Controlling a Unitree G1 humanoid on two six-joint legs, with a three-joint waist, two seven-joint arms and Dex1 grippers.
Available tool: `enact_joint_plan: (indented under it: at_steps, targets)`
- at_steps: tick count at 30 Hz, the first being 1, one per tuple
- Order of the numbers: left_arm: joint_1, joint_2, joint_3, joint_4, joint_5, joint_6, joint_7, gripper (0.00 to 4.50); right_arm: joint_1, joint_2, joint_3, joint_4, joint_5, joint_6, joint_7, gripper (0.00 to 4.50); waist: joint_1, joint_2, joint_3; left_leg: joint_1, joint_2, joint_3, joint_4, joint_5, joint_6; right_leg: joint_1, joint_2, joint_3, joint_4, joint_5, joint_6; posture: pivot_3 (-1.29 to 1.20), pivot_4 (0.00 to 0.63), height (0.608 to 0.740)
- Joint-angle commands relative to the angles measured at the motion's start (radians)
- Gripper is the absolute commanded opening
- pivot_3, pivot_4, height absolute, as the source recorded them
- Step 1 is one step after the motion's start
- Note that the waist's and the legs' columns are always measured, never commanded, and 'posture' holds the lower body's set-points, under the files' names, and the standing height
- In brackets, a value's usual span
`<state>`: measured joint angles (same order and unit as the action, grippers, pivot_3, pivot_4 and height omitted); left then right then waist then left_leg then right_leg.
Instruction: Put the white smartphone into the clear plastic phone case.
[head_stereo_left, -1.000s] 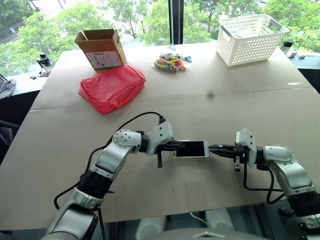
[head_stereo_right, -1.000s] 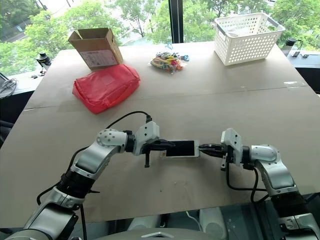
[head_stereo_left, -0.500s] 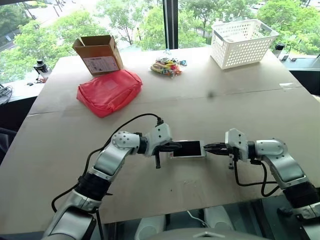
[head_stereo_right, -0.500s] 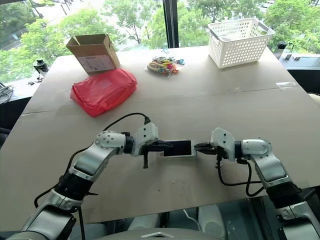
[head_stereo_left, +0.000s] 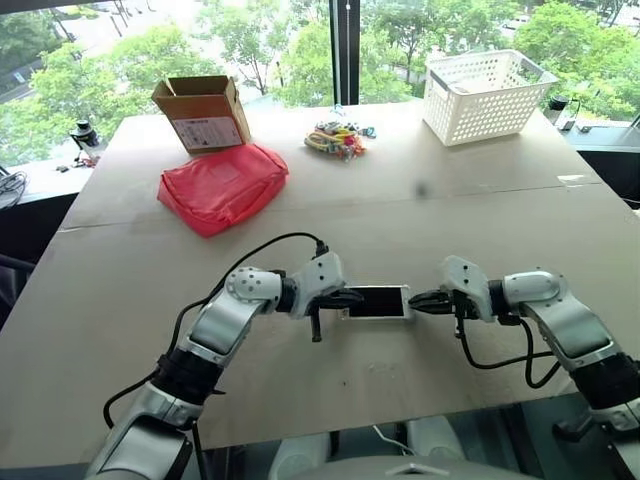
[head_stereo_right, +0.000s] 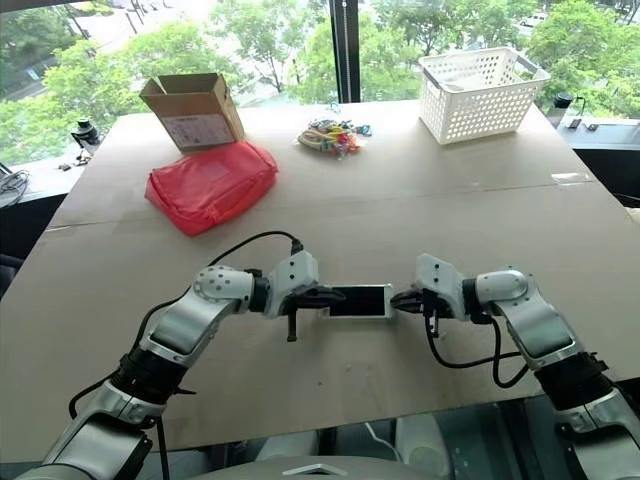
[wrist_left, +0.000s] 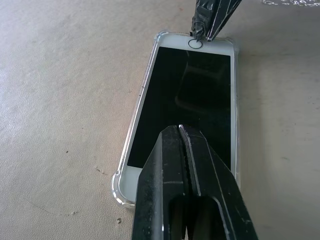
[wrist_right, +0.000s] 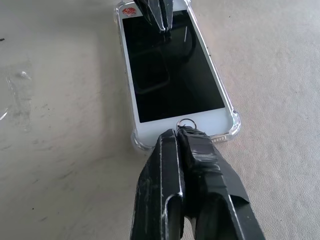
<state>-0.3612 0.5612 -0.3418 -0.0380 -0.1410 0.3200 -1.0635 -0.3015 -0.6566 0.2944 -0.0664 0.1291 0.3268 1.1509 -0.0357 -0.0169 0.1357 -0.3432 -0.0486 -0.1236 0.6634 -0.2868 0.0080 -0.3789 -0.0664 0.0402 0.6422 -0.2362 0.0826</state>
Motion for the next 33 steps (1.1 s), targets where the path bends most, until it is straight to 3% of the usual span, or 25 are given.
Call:
enact_joint_plan:
  at_steps: [1,8,14,19,23,25,33]
  targets:
    - [0.012,0.006,-0.012,0.003,0.018,0.011,0.001,0.0,0.061,-0.005,0.135,0.101,-0.109,0.073,-0.016,0.05,0.0,-0.002,-0.003,0.001,0.0,0.0,0.0,0.0,0.0,0.0,0.0,0.0,0.0,0.0,0.0,0.0,0.15,0.74]
    - [0.015,0.002,0.001,0.003,0.015,-0.006,0.01,0.0,0.065,0.026,0.077,0.06,-0.036,0.032,-0.027,0.05,-0.002,-0.003,-0.004,0.001,0.002,0.0,-0.001,0.0,0.0,0.0,0.001,0.0,0.0,-0.002,-0.003,0.0,0.15,0.74]
    - [0.029,-0.052,0.11,-0.042,-0.086,-0.054,0.042,0.0,0.075,0.067,-0.085,0.02,0.134,-0.047,0.02,0.05,-0.004,0.004,0.008,-0.002,0.002,0.0,-0.003,0.0,0.0,-0.003,0.001,0.001,-0.001,0.0,0.0,0.0,0.15,0.74]
    - [0.088,-0.018,0.229,-0.113,-0.175,-0.047,0.035,1.48,0.08,0.032,-0.226,-0.018,0.258,-0.063,0.053,1.64,-0.002,0.007,0.015,-0.02,0.001,0.001,-0.005,0.001,-0.001,-0.025,0.0,0.002,0.001,0.003,-0.005,0.0,0.15,0.74]
    - [0.165,0.062,0.317,-0.128,-0.226,-0.046,-0.006,3.51,0.098,-0.037,-0.319,-0.014,0.308,-0.077,0.095,3.78,0.003,0.008,0.016,-0.035,-0.001,0.001,-0.005,0.004,-0.006,-0.038,-0.003,0.002,0.0,0.004,-0.006,0.0,0.15,0.74]
    - [0.198,0.09,0.348,-0.121,-0.24,-0.052,-0.018,4.39,0.116,-0.067,-0.351,0.008,0.315,-0.094,0.112,4.5,0.01,0.009,0.018,-0.037,-0.001,0.001,-0.005,0.004,-0.006,-0.04,-0.004,0.002,-0.001,0.004,-0.006,0.0,0.15,0.74]
    - [0.308,0.195,0.412,-0.052,-0.193,-0.149,-0.054,4.46,0.167,-0.161,-0.442,0.143,0.308,-0.19,0.175,4.5,0.027,0.014,0.025,-0.037,-0.002,0.003,-0.005,0.001,-0.001,-0.039,-0.004,0.001,-0.001,0.004,-0.006,0.0,0.15,0.74]
